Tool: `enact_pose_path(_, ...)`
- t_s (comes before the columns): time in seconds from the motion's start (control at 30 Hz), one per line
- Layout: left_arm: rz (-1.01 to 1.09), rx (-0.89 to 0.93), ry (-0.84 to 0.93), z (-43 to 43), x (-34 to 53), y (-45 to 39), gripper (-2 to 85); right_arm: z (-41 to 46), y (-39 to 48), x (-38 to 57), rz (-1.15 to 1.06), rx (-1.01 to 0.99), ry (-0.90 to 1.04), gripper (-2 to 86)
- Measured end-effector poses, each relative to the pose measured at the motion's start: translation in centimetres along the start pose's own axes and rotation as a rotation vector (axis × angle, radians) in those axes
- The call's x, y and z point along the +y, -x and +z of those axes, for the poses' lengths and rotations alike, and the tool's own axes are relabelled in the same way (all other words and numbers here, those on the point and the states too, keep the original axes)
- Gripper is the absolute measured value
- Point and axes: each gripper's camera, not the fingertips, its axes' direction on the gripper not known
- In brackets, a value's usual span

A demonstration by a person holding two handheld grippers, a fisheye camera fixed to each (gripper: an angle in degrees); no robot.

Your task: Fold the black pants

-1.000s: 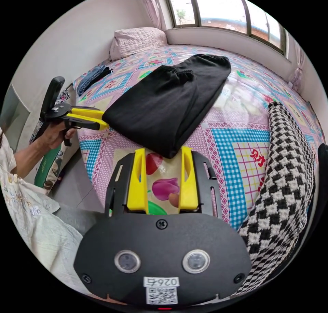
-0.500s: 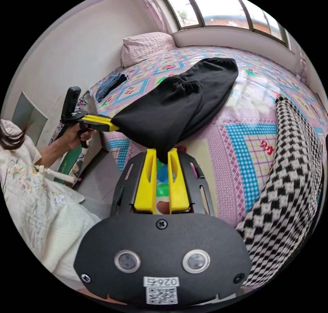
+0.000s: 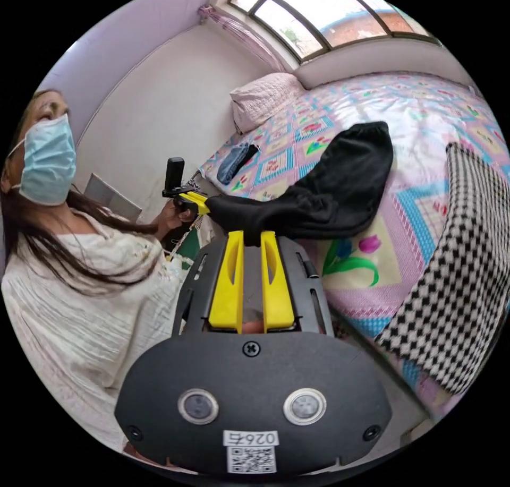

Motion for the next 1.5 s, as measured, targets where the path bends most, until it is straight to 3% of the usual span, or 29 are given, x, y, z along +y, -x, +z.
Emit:
enact_pose_path(0.17,0.037,-0.040,0.040,-2.2,-11.0,7.8,5.0,-0.7,-6.6,-12.7,-0.053,0.032,-0.002,0.9)
enact_pose_path(0.43,-0.265,0.060,-0.039,-0.9,-28.5,35.5,6.4,7.3,-28.5,-32.4,0.116,-0.014,0.096,2.9)
enact_pose_path(0.53,-0.503,0.050,0.014,1.1,-29.0,45.2,9.8,11.7,-35.9,-36.7,0.230,0.040,0.170,9.0)
enact_pose_path(0.6,-0.539,0.037,-0.019,1.0,-27.9,46.9,10.3,12.9,-37.1,-37.0,0.243,0.090,0.178,10.3)
enact_pose_path(0.77,-0.358,-0.167,-0.169,-1.1,-25.8,40.1,0.5,13.4,-27.3,-32.0,0.001,0.393,-0.012,6.0)
enact_pose_path(0.87,-0.180,-0.192,-0.208,1.7,-27.8,35.0,-0.6,16.8,-22.2,-30.8,-0.146,0.437,-0.098,2.1)
enact_pose_path(1.0,-0.176,-0.364,0.129,9.4,-33.6,39.2,-0.9,25.9,-23.3,-32.8,-0.173,0.638,0.065,-0.5)
enact_pose_path(1.03,-0.260,-0.239,0.123,9.4,-33.8,41.5,-1.0,28.9,-25.7,-33.3,-0.123,0.638,0.175,-0.7)
enact_pose_path(1.13,-0.356,-0.088,-0.066,4.9,-31.8,41.5,-1.0,26.1,-25.6,-32.3,-0.025,0.509,0.068,-0.9)
enact_pose_path(1.27,-0.203,-0.132,-0.211,1.4,-27.8,33.5,-1.0,23.1,-19.0,-26.1,-0.067,0.428,-0.045,-0.9)
enact_pose_path(1.33,-0.256,-0.281,-0.171,3.5,-24.6,31.4,-1.0,24.5,-17.0,-22.6,-0.072,0.372,-0.056,-0.9)
enact_pose_path(1.4,-0.320,-0.338,-0.039,6.1,-23.2,32.2,-1.0,29.0,-16.9,-20.5,-0.072,0.400,0.086,-0.9)
enact_pose_path(1.43,-0.349,-0.296,-0.101,5.4,-22.3,31.6,-1.0,32.6,-17.5,-19.5,-0.080,0.456,0.228,-0.9)
enact_pose_path(1.5,-0.328,-0.264,-0.182,3.5,-21.4,28.9,-1.0,31.5,-15.6,-18.4,-0.069,0.484,0.124,-0.9)
